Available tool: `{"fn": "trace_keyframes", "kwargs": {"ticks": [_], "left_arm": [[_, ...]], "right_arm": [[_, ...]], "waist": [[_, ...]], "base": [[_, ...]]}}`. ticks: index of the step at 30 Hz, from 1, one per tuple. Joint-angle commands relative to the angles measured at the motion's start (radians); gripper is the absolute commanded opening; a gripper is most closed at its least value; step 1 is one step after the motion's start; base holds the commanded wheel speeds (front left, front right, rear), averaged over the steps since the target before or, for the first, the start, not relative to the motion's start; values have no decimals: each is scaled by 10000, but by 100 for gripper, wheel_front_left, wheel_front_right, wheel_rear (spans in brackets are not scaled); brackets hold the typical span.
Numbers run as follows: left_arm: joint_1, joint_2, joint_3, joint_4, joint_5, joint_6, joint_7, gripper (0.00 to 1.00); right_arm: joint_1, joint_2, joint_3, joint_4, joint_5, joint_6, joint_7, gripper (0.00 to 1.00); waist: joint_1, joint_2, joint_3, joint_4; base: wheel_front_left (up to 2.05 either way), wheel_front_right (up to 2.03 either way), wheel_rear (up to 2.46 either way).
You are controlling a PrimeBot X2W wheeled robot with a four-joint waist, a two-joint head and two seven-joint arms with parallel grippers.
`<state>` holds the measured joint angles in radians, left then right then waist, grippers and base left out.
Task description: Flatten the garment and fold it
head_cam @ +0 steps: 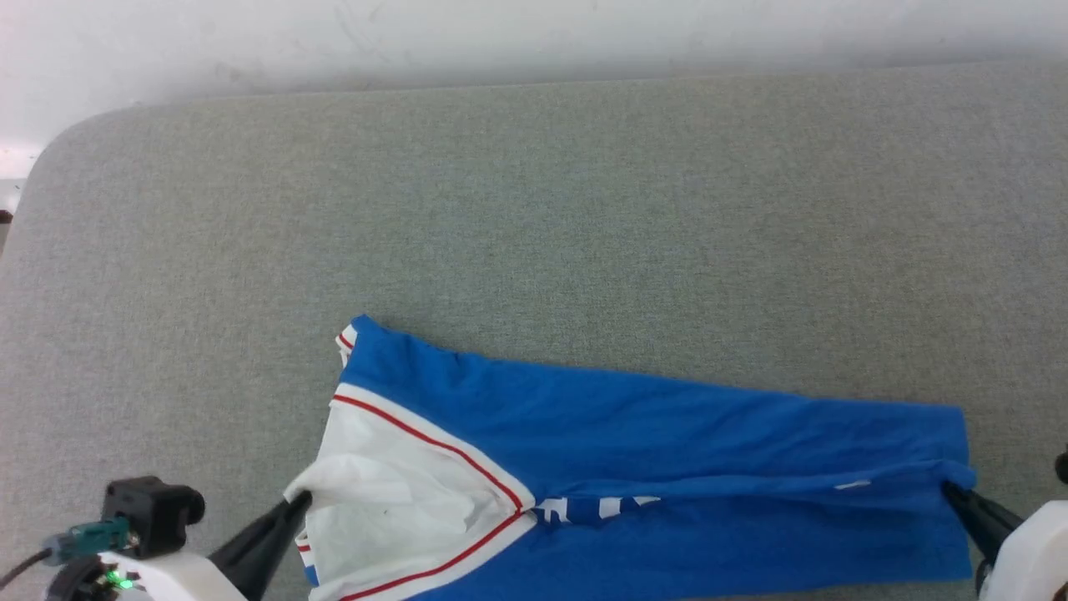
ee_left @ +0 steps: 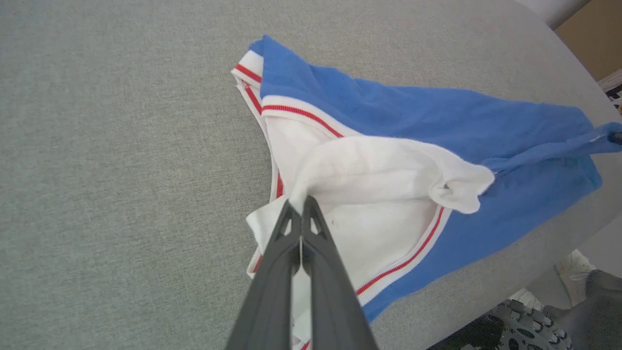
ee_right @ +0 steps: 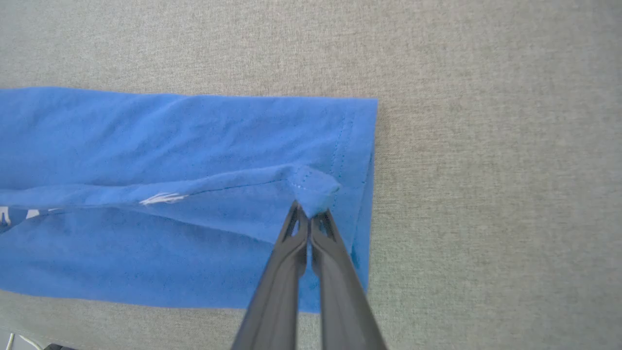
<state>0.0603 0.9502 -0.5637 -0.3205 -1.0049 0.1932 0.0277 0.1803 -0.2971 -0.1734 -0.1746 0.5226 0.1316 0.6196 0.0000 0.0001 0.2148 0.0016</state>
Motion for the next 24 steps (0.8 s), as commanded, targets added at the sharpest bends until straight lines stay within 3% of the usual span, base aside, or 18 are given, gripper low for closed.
{"fn": "trace_keyframes", "kwargs": {"ticks": [1,11,12,13,14,15,16,17,19,24], "left_arm": [[-43,-194,-125,176,-16,-135,36,0],[-1262,-1745,-1098,2880,-27,-703,887,0],[-1379,-1865,-1141,3173,-39,-726,953,0],[-1498,-1967,-1180,3414,-27,-761,995,19],[-1605,-2068,-1199,3608,-32,-809,1006,36],[-1605,-2068,-1199,3608,-32,-809,1006,36],[-1697,-2179,-1190,3765,-77,-849,1000,54],[-1788,-2268,-1180,3872,-84,-903,954,79],[-1914,-2409,-1114,3999,-108,-945,814,100],[-1801,-2510,-720,3726,-50,-679,20,100]], "right_arm": [[-9,84,77,103,-76,-9,-87,0],[-1145,193,1049,1688,-524,-9,-427,1],[-1260,204,1107,1834,-546,-9,-484,35],[-1365,224,1140,1971,-556,-9,-552,84],[-1455,254,1131,2103,-560,-9,-630,84],[-1455,254,1131,2103,-560,-9,-630,84],[-1531,272,1128,2217,-568,-9,-697,100],[-1588,288,1116,2316,-561,-9,-749,100],[-1644,267,1067,2393,-574,-9,-880,100],[-1364,346,684,1788,-391,-9,-1209,100]], "waist": [[0,-1,-11,-12],[0,-1,128,-179],[0,-1,162,-193],[0,-1,200,-206],[0,-1,237,-215],[0,-1,237,-215],[0,-1,263,-215],[0,-1,282,-212],[0,-1,308,-186],[0,-1,164,-94]], "base": [[0,0,0],[0,0,0],[0,0,0],[0,0,0],[0,0,0],[0,0,0],[0,0,0],[0,0,0],[0,0,0],[0,0,0]]}}
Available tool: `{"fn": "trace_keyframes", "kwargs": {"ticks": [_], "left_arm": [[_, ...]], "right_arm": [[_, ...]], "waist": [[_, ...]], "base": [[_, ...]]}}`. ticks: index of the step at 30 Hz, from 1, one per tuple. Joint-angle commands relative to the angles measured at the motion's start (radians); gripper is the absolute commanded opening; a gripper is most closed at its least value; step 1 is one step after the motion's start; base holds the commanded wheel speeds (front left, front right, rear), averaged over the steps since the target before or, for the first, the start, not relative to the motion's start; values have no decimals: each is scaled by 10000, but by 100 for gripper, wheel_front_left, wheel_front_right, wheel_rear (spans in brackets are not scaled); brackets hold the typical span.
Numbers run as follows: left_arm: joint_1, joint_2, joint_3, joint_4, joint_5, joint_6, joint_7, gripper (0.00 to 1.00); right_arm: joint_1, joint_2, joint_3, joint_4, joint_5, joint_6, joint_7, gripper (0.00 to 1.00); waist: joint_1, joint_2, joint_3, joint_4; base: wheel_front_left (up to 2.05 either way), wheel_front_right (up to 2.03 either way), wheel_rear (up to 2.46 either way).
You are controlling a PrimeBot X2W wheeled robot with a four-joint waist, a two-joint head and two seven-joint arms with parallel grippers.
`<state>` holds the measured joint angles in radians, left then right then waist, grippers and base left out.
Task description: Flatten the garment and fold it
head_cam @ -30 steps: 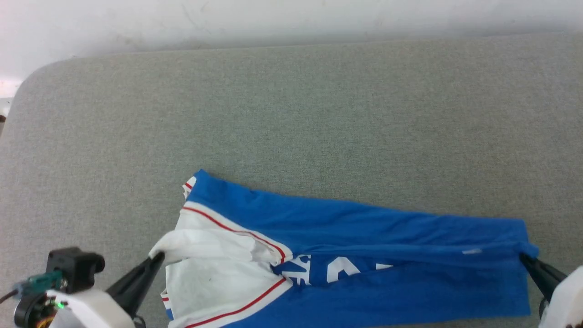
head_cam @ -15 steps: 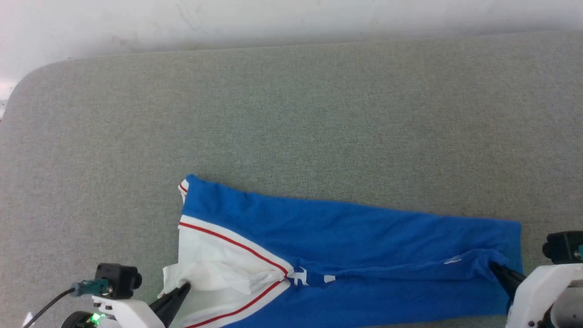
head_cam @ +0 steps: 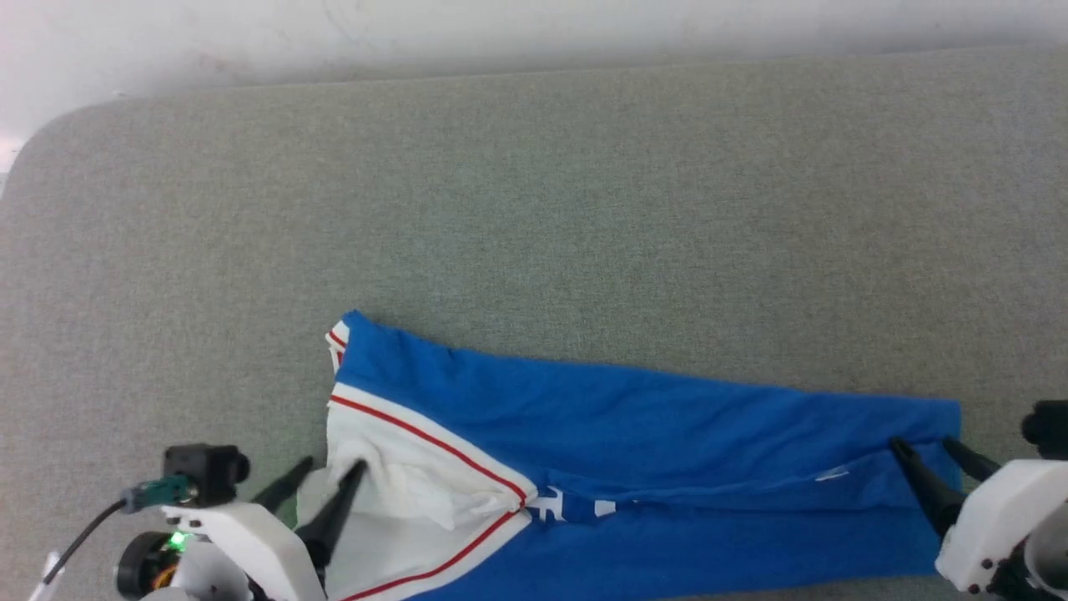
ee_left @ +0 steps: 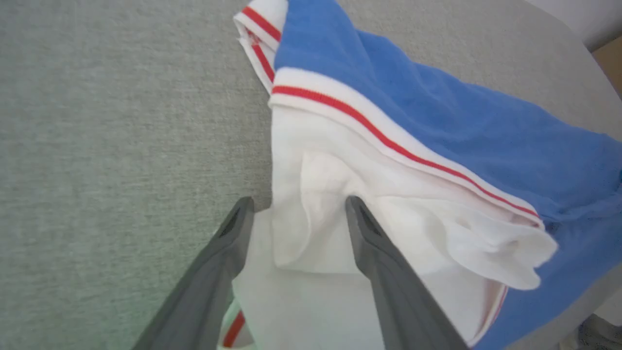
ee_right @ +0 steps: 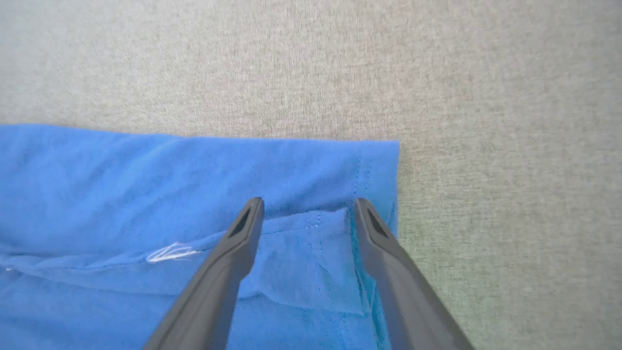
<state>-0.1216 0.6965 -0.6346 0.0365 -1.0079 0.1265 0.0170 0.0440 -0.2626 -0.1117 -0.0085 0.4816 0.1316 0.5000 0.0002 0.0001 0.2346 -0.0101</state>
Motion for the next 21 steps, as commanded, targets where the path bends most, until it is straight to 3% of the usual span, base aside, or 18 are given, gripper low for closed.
{"fn": "trace_keyframes", "kwargs": {"ticks": [1,8,10,13,17,21], "left_arm": [[122,40,87,21,35,118,-102,100],[1264,-184,1469,-1456,514,1667,-2453,100],[1475,-296,2016,-1964,1217,2227,-2715,100],[1629,-917,3239,-2954,3013,2907,-2778,100],[2225,-1833,4140,-3865,5236,2975,-2783,100],[2805,-2437,4347,-3828,6005,2493,-2785,100]], "right_arm": [[134,69,-66,-93,79,-9,-48,100],[1246,642,-985,-1638,-42,-9,-119,100],[1393,851,-1219,-1827,-200,-9,-179,100],[1462,1080,-1541,-1820,-612,-9,-272,100],[1376,1354,-1809,-1487,-1004,-9,-262,100],[1287,1369,-1903,-972,-1274,-9,-112,100]], "waist": [[-2,-1,-99,37],[-2,-1,-534,29],[-2,-1,-564,30],[-2,-1,-590,82],[-2,-1,-634,171],[-2,-1,-612,280]], "base": [[0,0,0],[0,0,0],[0,0,0],[0,0,0],[0,0,0],[0,0,0]]}}
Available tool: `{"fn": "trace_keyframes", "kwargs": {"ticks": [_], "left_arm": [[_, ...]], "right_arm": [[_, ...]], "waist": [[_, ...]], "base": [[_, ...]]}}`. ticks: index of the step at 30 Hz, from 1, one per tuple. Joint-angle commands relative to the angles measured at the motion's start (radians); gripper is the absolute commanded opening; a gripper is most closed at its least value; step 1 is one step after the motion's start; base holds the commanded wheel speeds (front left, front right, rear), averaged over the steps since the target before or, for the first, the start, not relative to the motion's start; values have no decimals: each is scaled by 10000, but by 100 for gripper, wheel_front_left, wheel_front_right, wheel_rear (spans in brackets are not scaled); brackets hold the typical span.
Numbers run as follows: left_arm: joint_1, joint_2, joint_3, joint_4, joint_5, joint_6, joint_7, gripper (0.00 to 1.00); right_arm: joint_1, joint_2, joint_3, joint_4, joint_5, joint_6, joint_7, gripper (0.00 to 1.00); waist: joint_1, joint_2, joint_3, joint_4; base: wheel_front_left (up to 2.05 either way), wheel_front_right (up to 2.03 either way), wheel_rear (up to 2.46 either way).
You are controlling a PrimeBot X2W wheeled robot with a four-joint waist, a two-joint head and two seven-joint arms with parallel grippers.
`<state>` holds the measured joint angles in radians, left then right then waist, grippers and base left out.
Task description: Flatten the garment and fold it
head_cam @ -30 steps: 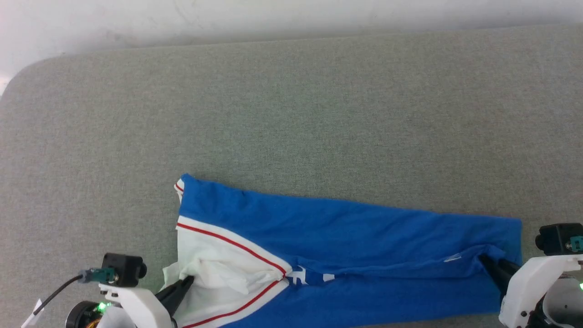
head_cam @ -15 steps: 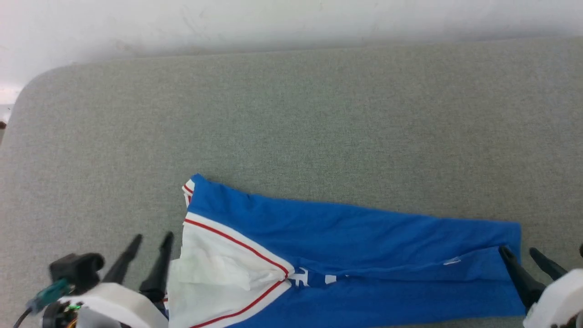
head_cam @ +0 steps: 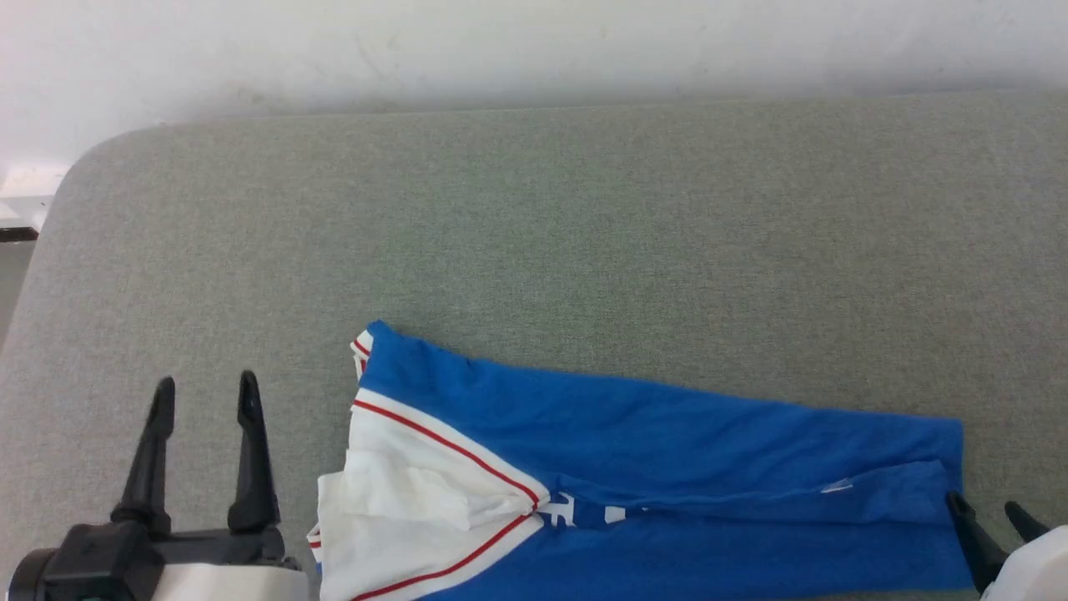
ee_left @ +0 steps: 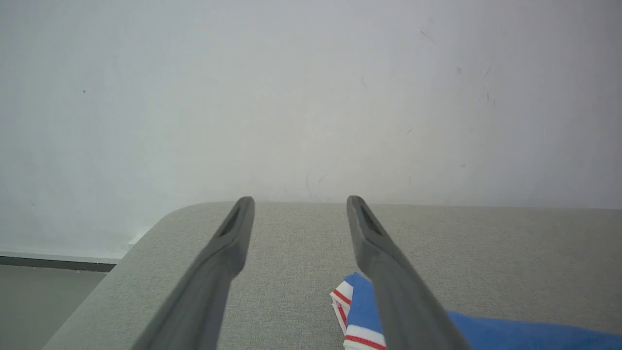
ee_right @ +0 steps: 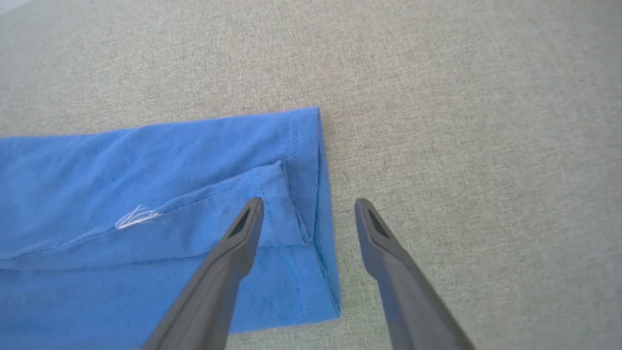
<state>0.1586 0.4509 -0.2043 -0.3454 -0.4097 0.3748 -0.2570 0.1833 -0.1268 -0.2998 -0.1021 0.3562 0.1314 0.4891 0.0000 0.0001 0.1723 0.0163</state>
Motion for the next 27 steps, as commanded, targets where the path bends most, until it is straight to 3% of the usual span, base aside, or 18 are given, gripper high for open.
{"fn": "trace_keyframes", "kwargs": {"ticks": [1,14,15,17,27], "left_arm": [[92,-87,71,58,98,-132,-45,100],[74,-625,519,657,872,-1356,-46,100],[52,-630,555,697,889,-1412,-46,100],[22,-643,603,797,902,-1521,-46,100],[-23,-958,737,1169,1130,-1761,-47,100]], "right_arm": [[-131,3,-35,101,-58,-7,37,100],[-802,-245,432,1989,6,-7,147,100],[-810,-226,527,2095,93,-7,335,59],[-836,-258,616,2217,160,-7,623,0],[-1471,-839,321,1734,-276,-7,850,0]], "waist": [[0,-1,26,47],[0,-1,522,472],[0,-1,554,493],[0,-1,599,514],[0,-1,408,247]], "base": [[0,0,0],[0,0,0],[0,0,0],[0,0,0],[0,0,0]]}}
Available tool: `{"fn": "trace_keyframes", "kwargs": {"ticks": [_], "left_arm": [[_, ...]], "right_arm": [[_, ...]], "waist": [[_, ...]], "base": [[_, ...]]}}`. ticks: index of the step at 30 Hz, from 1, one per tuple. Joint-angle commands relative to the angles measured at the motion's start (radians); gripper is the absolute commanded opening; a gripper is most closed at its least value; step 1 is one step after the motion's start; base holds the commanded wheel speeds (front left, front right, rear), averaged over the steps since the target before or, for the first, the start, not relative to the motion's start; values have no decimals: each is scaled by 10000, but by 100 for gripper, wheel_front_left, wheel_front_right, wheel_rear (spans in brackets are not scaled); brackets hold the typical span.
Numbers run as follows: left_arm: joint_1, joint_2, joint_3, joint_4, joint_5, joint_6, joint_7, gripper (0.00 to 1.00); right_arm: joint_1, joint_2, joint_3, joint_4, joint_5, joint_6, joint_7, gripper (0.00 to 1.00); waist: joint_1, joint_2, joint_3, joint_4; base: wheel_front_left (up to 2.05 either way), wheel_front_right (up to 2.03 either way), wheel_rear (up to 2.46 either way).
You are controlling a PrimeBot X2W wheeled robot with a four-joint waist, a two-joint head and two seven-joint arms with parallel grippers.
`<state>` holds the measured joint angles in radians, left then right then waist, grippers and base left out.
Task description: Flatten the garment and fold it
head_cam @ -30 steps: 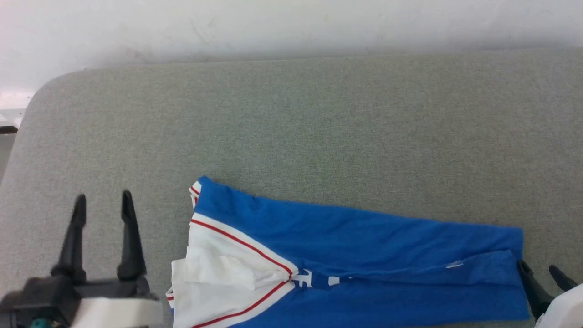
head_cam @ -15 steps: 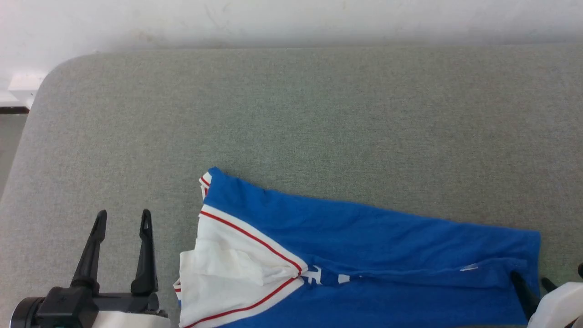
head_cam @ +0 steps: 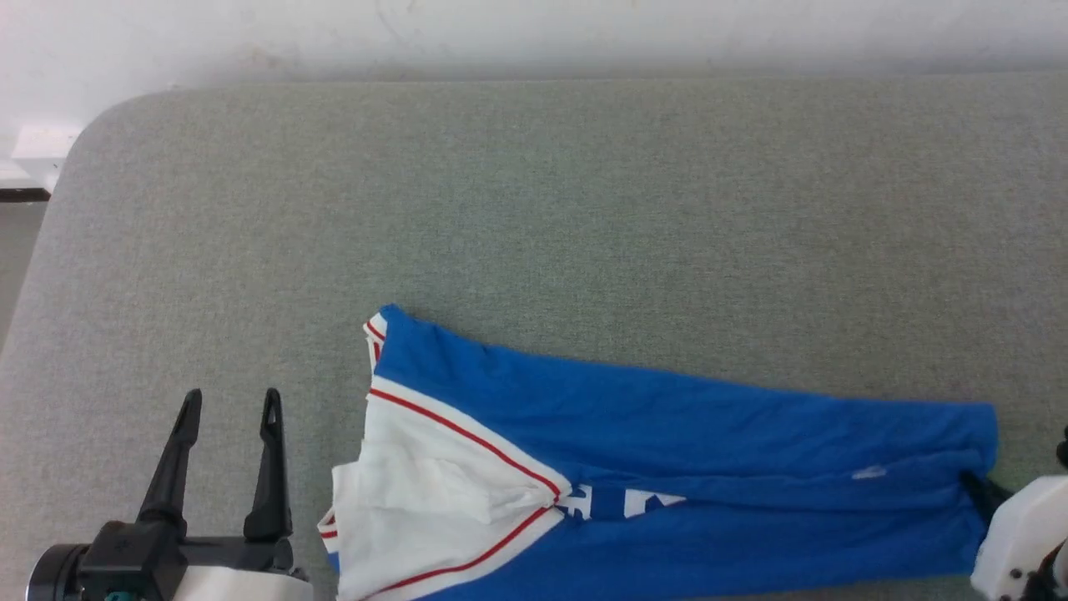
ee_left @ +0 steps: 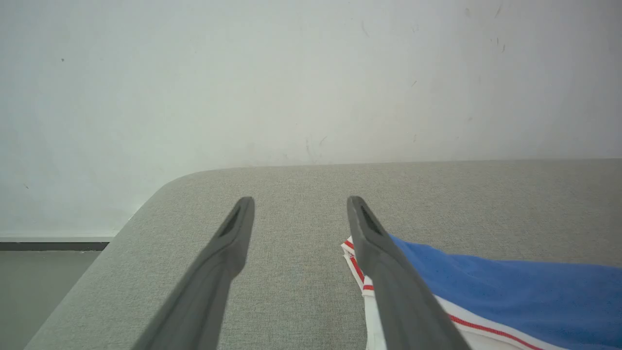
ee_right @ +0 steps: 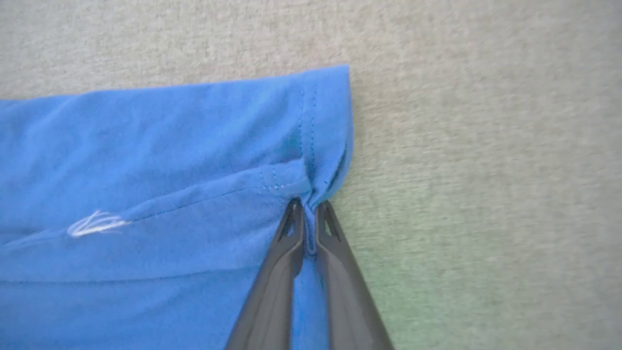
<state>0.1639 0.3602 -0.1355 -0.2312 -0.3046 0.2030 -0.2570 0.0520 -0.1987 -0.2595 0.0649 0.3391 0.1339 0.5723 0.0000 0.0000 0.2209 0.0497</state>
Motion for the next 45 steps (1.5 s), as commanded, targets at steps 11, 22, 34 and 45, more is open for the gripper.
{"fn": "trace_keyframes", "kwargs": {"ticks": [11,22,34,45], "left_arm": [[-128,-286,80,335,307,-327,-47,100],[-85,-523,125,635,413,-425,-47,100],[162,-717,37,886,414,-569,-47,100],[255,-815,-154,1093,341,-633,-47,100]], "right_arm": [[-784,-1651,-2192,587,-974,-32,148,0],[-674,-366,-765,-732,444,-32,1157,0],[-608,756,1834,-2957,2083,-32,2972,0],[-1789,1060,4762,-2451,2346,-32,3868,0]], "waist": [[0,0,-224,-242],[0,0,-484,-296],[0,0,-1078,141],[0,0,-1341,683]], "base": [[0,0,0],[0,0,0],[0,0,0],[0,0,0]]}}
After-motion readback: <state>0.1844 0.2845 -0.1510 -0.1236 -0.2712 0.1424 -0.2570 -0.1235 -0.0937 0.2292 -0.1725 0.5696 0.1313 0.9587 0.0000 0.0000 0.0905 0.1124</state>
